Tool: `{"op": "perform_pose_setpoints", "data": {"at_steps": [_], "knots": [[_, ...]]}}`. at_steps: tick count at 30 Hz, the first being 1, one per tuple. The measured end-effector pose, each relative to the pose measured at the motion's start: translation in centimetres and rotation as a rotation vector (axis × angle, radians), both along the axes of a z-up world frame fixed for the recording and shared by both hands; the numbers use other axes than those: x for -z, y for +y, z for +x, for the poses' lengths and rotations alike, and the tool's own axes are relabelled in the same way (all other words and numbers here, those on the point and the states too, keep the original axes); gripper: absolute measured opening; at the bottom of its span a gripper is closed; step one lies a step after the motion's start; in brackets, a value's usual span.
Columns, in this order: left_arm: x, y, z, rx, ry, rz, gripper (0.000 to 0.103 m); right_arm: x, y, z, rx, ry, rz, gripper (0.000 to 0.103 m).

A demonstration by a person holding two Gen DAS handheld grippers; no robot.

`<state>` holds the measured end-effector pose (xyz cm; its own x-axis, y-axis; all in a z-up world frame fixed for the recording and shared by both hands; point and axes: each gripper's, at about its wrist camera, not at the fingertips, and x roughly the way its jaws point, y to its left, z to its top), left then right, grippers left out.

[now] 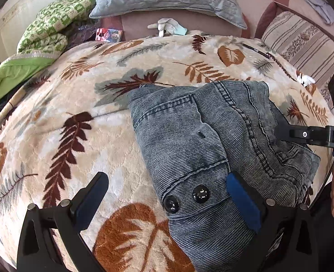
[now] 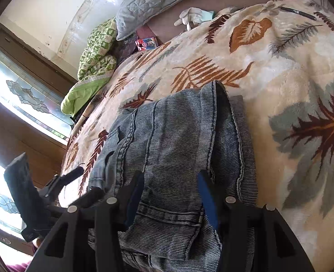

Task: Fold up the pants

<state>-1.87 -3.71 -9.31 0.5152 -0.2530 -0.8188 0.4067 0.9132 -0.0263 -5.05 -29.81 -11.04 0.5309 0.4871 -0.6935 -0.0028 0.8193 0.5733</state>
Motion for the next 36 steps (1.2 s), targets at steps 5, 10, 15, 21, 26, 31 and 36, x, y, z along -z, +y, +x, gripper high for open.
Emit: {"op": "perform_pose_setpoints", "data": {"at_steps": [5,10,15,21,26,31,36], "knots": [[-0.7,0.1,-0.3,0.016,-0.015,-0.005,0.103,-0.1,0.2,0.0,-0.005,-0.004,-0.011,0.056],[-2.1,0.2,-0.9,0.036,-0.071,-0.041,0.103,-0.1,0.2,0.0,-0.008,-0.006,-0.007,0.056],[-2.5,0.4,-0.8,0.035,-0.072,-0.062,0.103,-0.1,0.2,-0.1,-0.012,-0.008,-0.014,0.056],[0.2,0.2,0.4,0.057,0.1,-0.082,0.103,0.0,0.2,-0.1,-0.011,-0.007,-0.017,0.056],[-1.8,1.3,0.0,0.037,0.022,-0.11,0.103,-0.5,0.2,-0.3,-0.018,-0.013,-0.029,0.056],[-2.9,2.9,0.8,0.024,0.019,-0.138,0.103,-1.1,-2.0,-1.2,0.042,-0.032,-0.016,0.056],[-2.2,4.5,2.4,0.012,0.119,-0.21,0.103,-1.6,-5.7,-2.6,0.144,-0.05,0.005,0.061]]}}
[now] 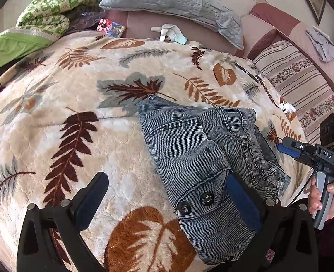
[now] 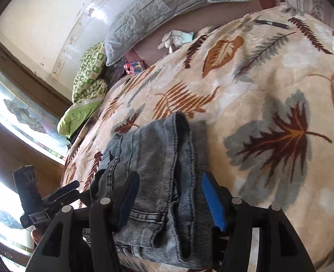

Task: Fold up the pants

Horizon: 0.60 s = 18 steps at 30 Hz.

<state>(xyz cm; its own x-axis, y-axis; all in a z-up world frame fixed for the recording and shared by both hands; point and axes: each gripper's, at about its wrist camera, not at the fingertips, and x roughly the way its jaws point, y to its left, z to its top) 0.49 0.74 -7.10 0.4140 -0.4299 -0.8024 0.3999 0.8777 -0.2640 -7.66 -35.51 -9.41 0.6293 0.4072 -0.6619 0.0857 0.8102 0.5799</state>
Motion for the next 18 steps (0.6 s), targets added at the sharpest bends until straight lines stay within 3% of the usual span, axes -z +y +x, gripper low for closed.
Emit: {"op": "perform_pose_setpoints", "data": {"at_steps": [4,10,15,18], "knots": [[0.8,0.1,0.8,0.014,0.074,-0.031,0.103,0.7,-1.9,-0.5,0.025,0.038,0.083,0.061],[1.2,0.9,1.8,-0.001,0.134,-0.091,0.103,1.0,-2.4,-0.8,0.012,0.059,0.094,0.063],[0.3,2.9,2.3,-0.05,0.117,-0.134,0.103,1.7,-2.8,-0.9,0.011,0.078,0.141,0.064],[0.7,3.5,2.8,-0.046,0.151,-0.16,0.103,2.0,-2.9,-0.8,-0.002,0.089,0.17,0.064]]}}
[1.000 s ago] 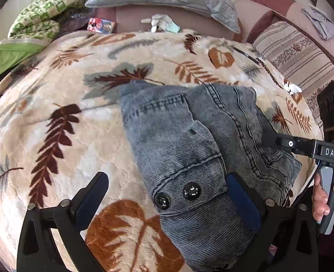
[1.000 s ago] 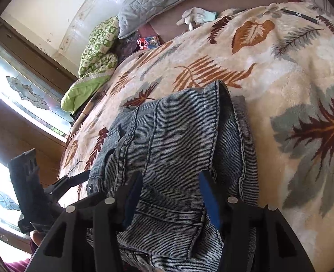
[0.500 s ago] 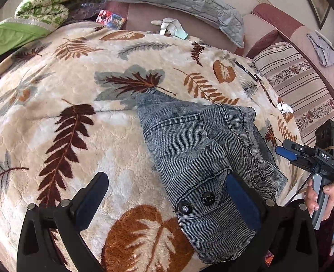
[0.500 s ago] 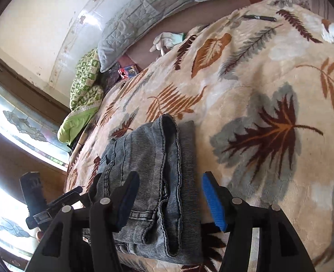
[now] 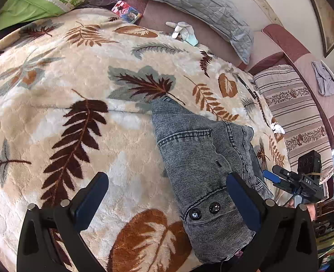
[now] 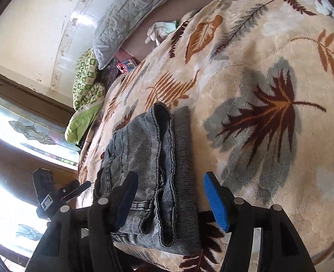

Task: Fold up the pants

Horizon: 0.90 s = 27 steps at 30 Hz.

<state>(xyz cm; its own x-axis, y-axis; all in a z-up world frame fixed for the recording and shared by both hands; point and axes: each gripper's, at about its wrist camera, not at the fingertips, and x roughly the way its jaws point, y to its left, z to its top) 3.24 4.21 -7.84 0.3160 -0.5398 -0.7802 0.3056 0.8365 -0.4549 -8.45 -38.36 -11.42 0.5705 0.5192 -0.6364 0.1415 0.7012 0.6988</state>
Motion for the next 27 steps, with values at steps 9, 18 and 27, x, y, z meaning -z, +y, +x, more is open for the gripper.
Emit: {"op": "perform_pose_setpoints", "data": {"at_steps": [9,18,27], "knots": [[3.7,-2.6,-0.2,0.176,0.185,-0.042,0.103,2.4,-1.3,0.8,-0.07,0.054,0.096,0.065],[4.6,-4.3,1.6,0.239,0.264,-0.166,0.103,4.0,0.9,4.4,-0.255,0.076,0.232,0.065],[5.1,-8.3,2.9,0.365,0.27,-0.245,0.103,4.9,4.0,7.9,-0.427,0.017,0.28,0.066]]}}
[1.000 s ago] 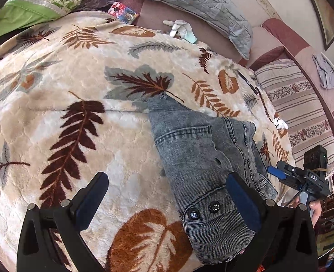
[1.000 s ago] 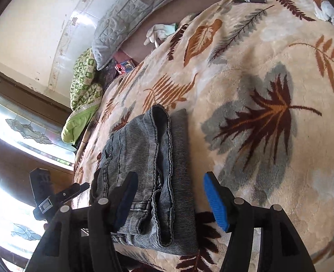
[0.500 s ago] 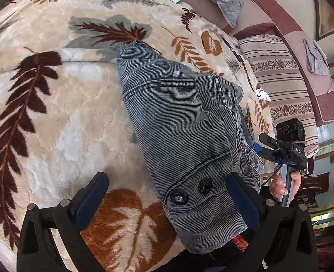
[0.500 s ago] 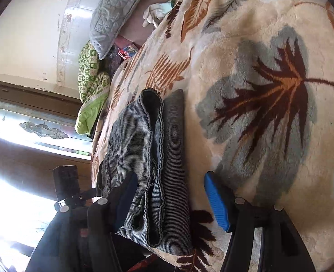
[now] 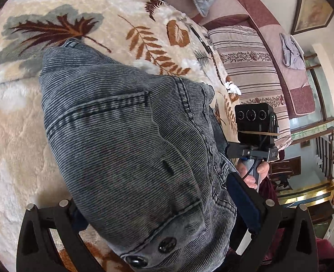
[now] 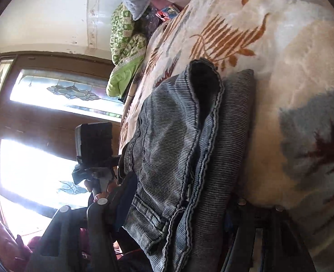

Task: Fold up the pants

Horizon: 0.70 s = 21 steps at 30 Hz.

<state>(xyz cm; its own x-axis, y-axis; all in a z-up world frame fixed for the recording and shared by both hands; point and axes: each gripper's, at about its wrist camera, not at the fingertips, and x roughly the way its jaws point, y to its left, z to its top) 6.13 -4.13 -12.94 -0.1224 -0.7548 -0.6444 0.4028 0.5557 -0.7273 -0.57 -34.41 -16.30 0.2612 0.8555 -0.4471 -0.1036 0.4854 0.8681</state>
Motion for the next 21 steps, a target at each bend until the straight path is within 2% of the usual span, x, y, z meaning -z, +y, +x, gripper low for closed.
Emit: {"op": "perform_pose_setpoints", "data": {"at_steps": [2,4,8,13,21], "knots": [[-0.1,0.2,-0.2,-0.02,-0.018,-0.01,0.103,-0.4,0.9,-0.3,-0.006,-0.04,-0.049,0.066],[-0.5,-0.2,-0.5,-0.026,-0.06,0.014,0.103,-0.8,1.7,-0.6,-0.009,-0.077,-0.094,0.063],[-1.6,-1.2,-1.6,-0.039,-0.216,0.178,0.087,-1.3,2.7,-0.5,-0.007,-0.107,-0.149,0.058],[-3.2,-2.3,-3.6,-0.059,-0.406,0.305,0.072,-2.1,3.9,-0.4,-0.003,-0.158,-0.176,0.056],[-5.6,-1.0,-4.4,-0.136,-0.533,0.369,0.05,-3.7,5.3,-0.7,0.007,-0.233,-0.217,0.052]]}}
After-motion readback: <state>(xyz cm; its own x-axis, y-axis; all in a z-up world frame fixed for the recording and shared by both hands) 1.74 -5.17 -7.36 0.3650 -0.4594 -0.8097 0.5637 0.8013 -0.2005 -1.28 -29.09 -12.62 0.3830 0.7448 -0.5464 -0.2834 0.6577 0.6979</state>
